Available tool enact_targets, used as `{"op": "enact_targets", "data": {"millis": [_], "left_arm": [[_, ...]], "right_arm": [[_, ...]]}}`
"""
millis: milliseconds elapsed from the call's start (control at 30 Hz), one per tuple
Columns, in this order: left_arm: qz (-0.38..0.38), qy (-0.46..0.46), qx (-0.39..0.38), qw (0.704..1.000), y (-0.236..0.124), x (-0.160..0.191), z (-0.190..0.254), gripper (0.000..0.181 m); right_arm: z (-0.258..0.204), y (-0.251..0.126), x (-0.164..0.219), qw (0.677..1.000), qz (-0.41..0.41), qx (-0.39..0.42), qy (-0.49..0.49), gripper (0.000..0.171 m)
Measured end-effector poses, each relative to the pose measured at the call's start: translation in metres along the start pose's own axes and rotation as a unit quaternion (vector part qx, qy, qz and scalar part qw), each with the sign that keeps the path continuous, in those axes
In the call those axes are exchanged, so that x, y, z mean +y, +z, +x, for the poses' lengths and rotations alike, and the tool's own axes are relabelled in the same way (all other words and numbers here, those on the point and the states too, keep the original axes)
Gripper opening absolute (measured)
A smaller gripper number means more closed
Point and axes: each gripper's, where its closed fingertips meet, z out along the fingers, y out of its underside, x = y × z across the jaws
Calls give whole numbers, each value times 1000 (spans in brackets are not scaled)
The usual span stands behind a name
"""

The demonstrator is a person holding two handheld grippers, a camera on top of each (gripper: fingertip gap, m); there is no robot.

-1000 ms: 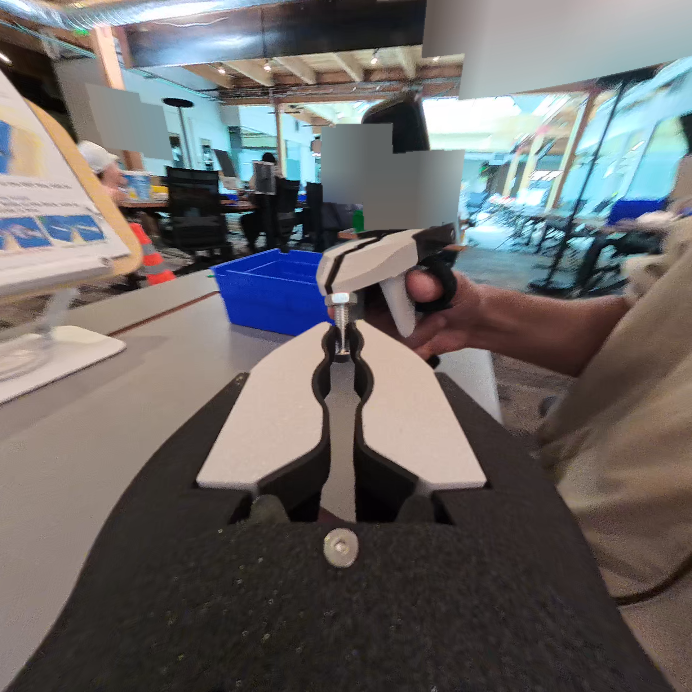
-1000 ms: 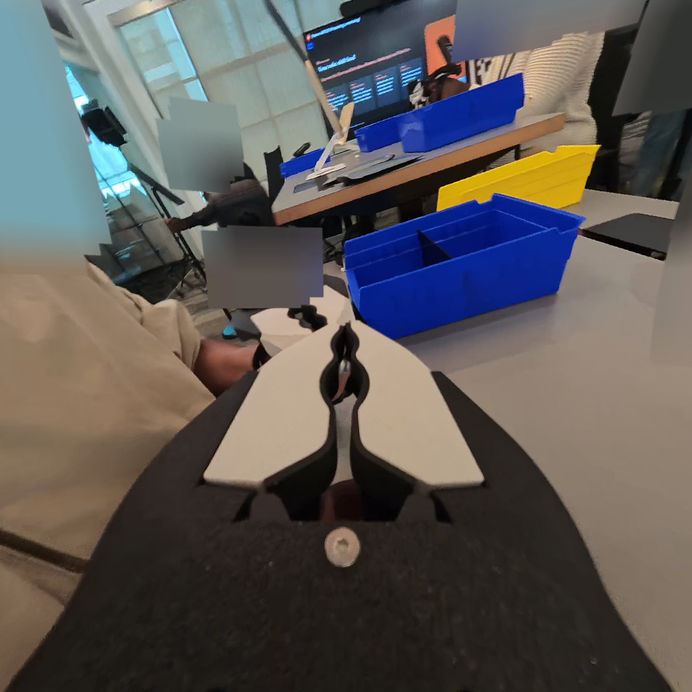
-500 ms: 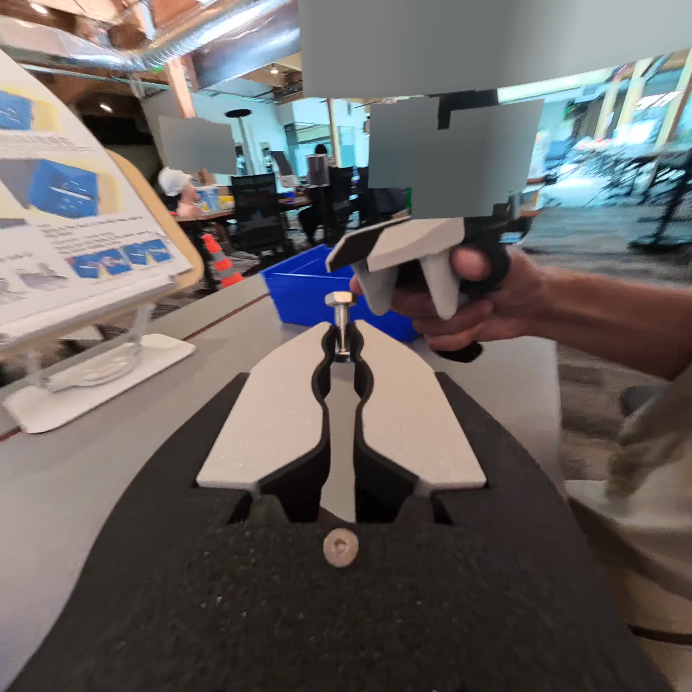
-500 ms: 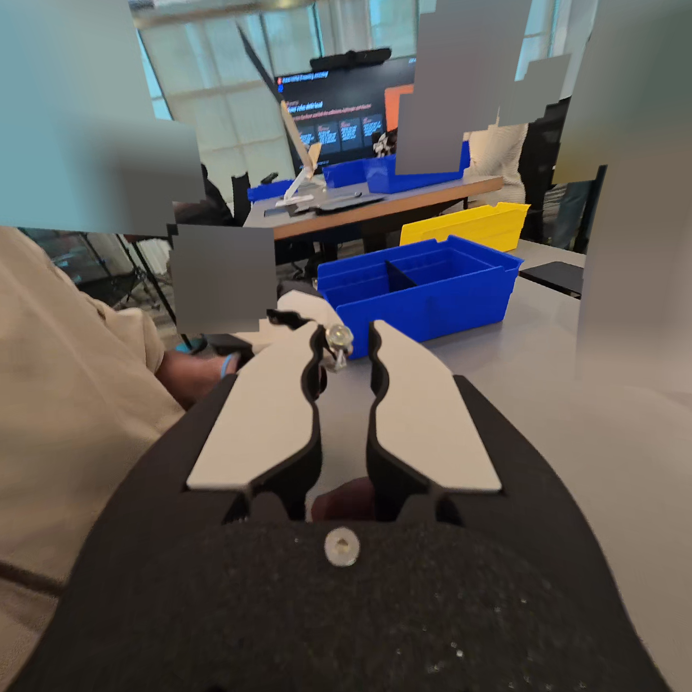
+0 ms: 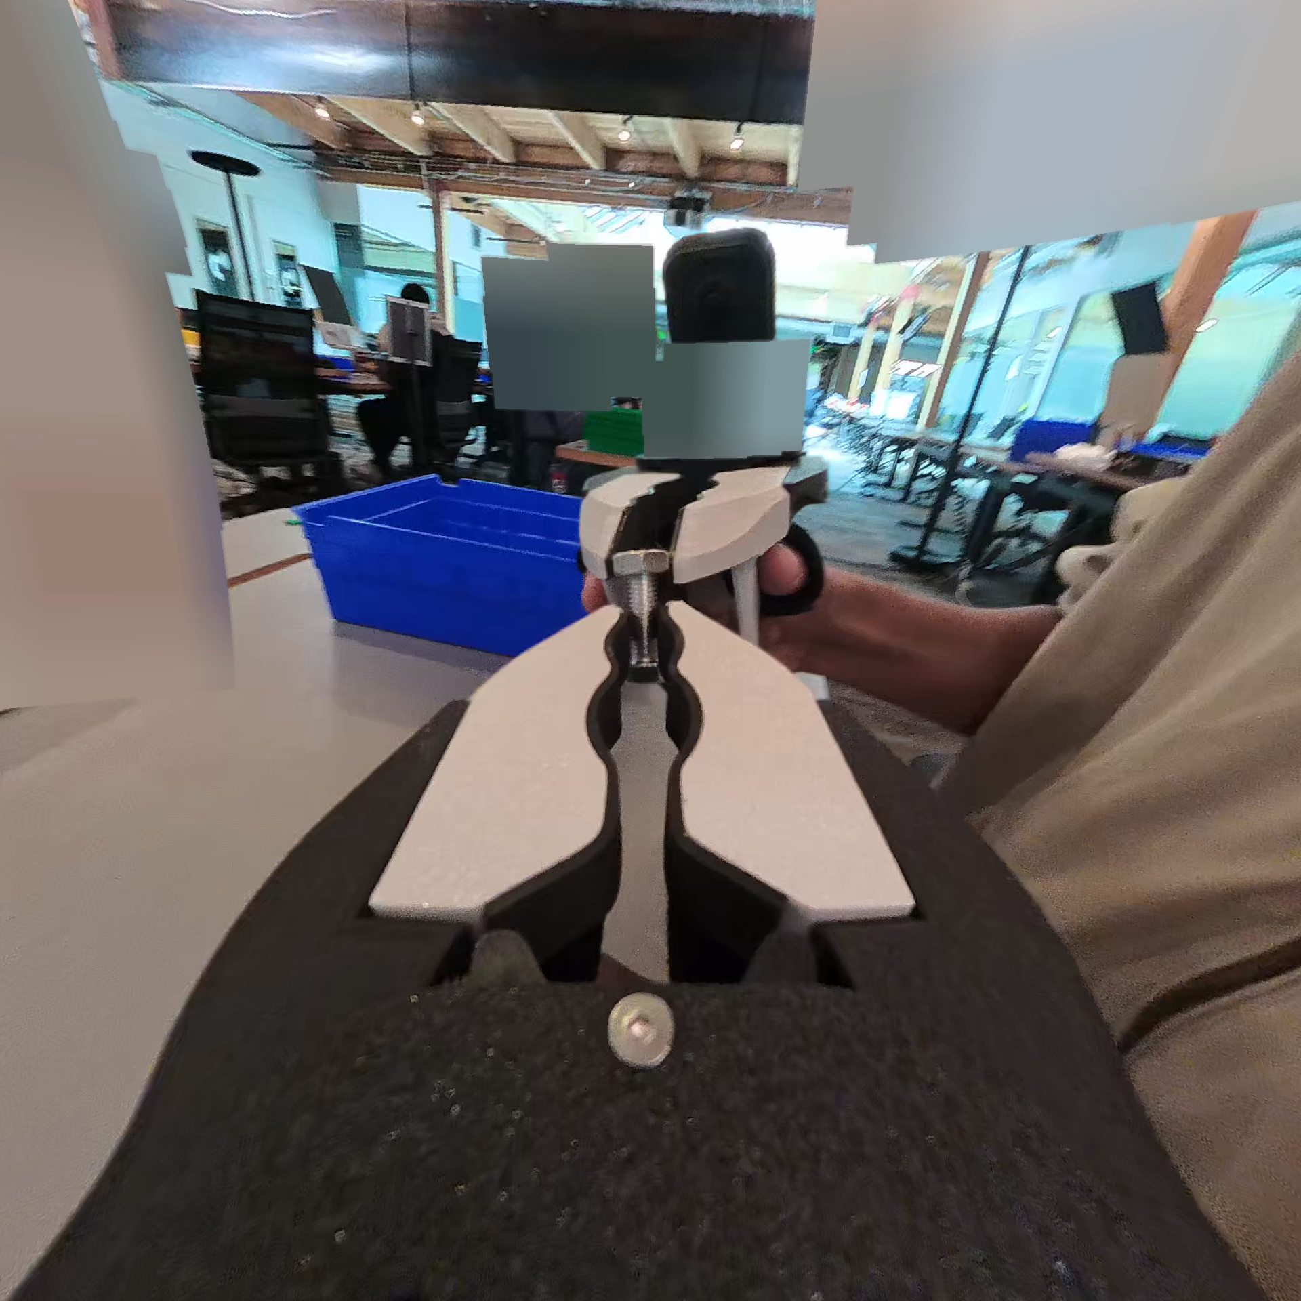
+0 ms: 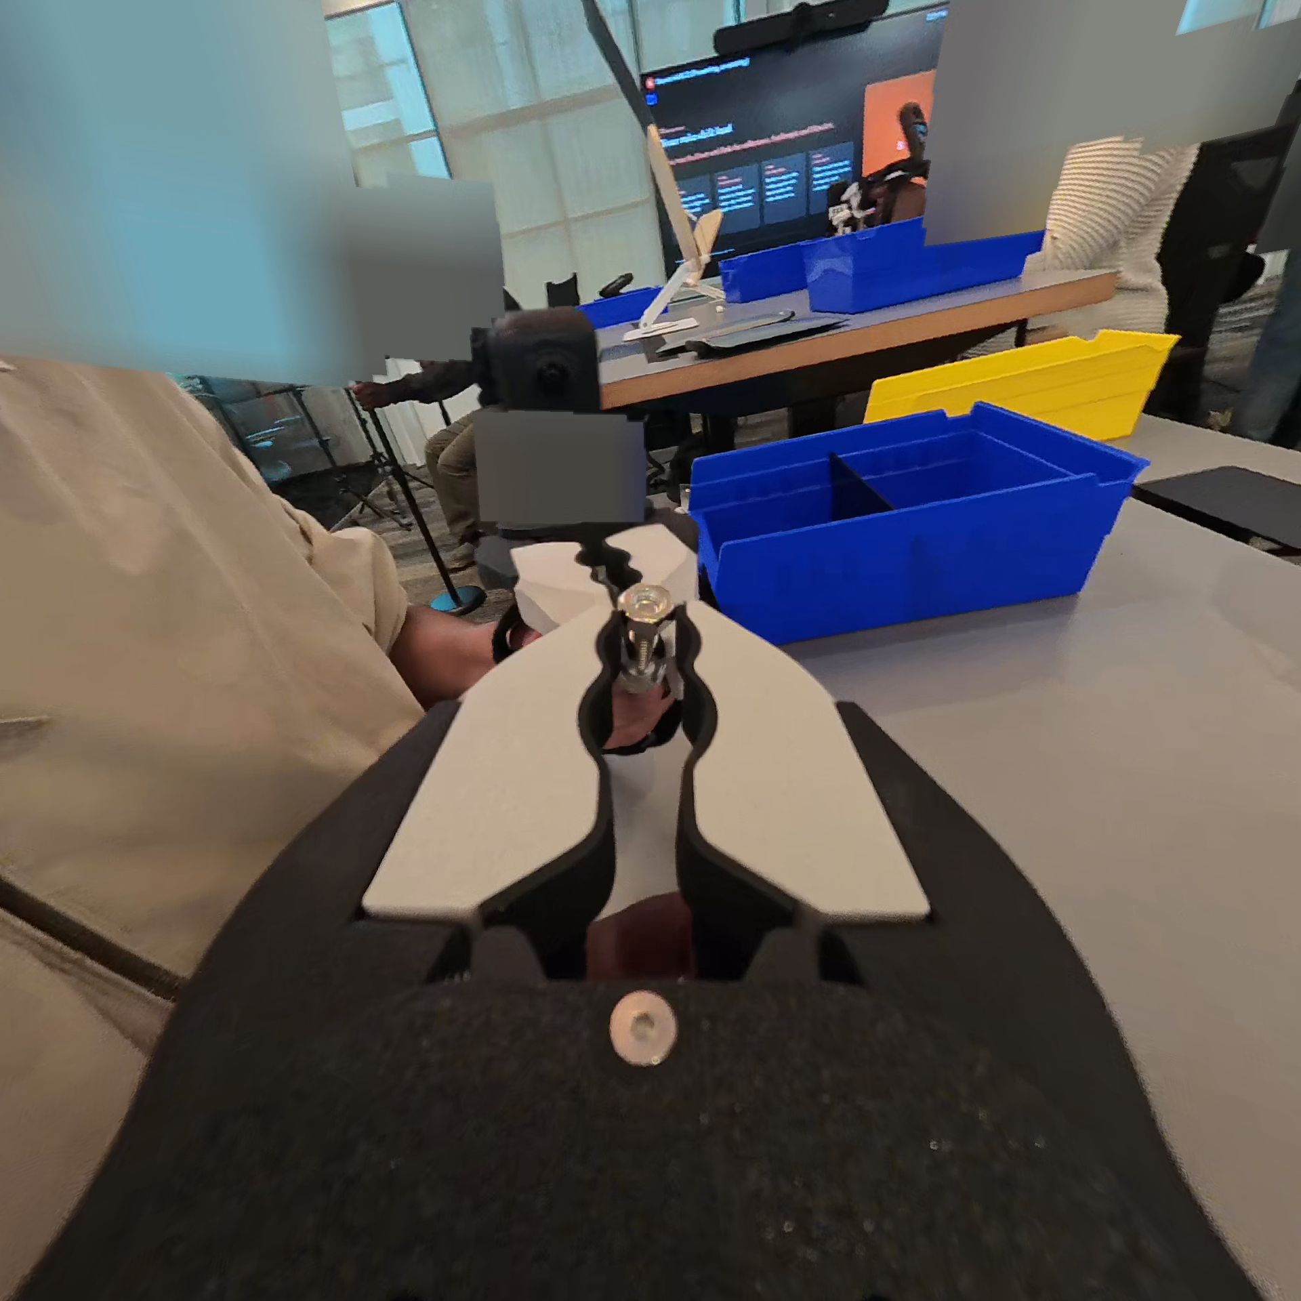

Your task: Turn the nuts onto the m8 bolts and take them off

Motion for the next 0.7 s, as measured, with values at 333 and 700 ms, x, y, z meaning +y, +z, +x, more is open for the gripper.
{"op": "enact_targets", "data": {"millis": [333, 700], "left_arm": [[-95, 274, -214, 933, 2, 9, -27, 7], [-44, 126, -110, 985, 3, 2, -13, 7]], "right_arm": [[24, 1, 8, 986, 56, 108, 114, 14], [16, -1, 4, 995, 24, 88, 49, 30]]}}
